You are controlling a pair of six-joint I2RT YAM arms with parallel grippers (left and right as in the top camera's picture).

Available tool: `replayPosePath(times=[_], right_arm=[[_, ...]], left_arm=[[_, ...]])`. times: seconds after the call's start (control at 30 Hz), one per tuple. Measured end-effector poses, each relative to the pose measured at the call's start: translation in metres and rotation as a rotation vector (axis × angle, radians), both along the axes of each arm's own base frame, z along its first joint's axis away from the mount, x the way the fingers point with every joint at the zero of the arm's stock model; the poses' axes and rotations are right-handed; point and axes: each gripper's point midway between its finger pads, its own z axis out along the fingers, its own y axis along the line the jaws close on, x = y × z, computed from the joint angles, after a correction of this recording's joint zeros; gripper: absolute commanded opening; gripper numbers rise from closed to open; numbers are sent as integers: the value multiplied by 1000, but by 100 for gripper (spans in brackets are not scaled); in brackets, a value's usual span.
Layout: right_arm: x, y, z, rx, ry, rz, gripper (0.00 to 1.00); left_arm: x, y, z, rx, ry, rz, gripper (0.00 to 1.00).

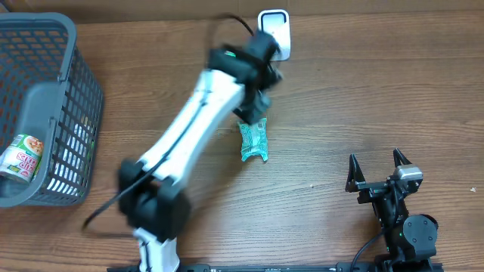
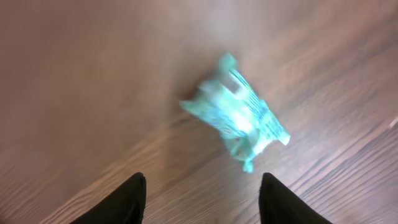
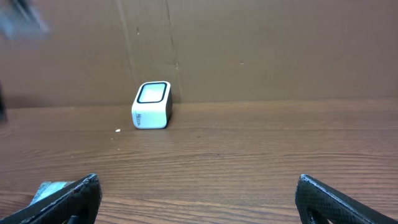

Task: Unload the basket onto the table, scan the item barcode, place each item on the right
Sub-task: 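Lower the green packet onto the table and open the left gripper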

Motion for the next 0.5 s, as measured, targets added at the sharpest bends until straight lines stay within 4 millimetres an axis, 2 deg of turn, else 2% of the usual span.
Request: replayPosePath(times=[0.1, 0.2, 0.23, 0.3, 0.37, 0.5], right_arm=[[0, 0, 0, 0, 0, 0, 100], [0, 0, 0, 0, 0, 0, 100], [0, 0, 0, -1, 0, 0, 100], [0, 0, 0, 0, -1, 0, 100], [0, 0, 0, 0, 0, 0, 100], [0, 0, 0, 0, 0, 0, 100]], left_arm=[[5, 46, 71, -98, -155, 172, 55], [-4, 120, 125, -162, -277, 410, 59], [-9, 144, 135, -171, -301, 491, 61], [-22, 202, 149, -180, -340, 684, 62], [-36, 253, 152, -176, -350, 861, 64], [-58, 321, 143, -176, -326, 1101, 68]])
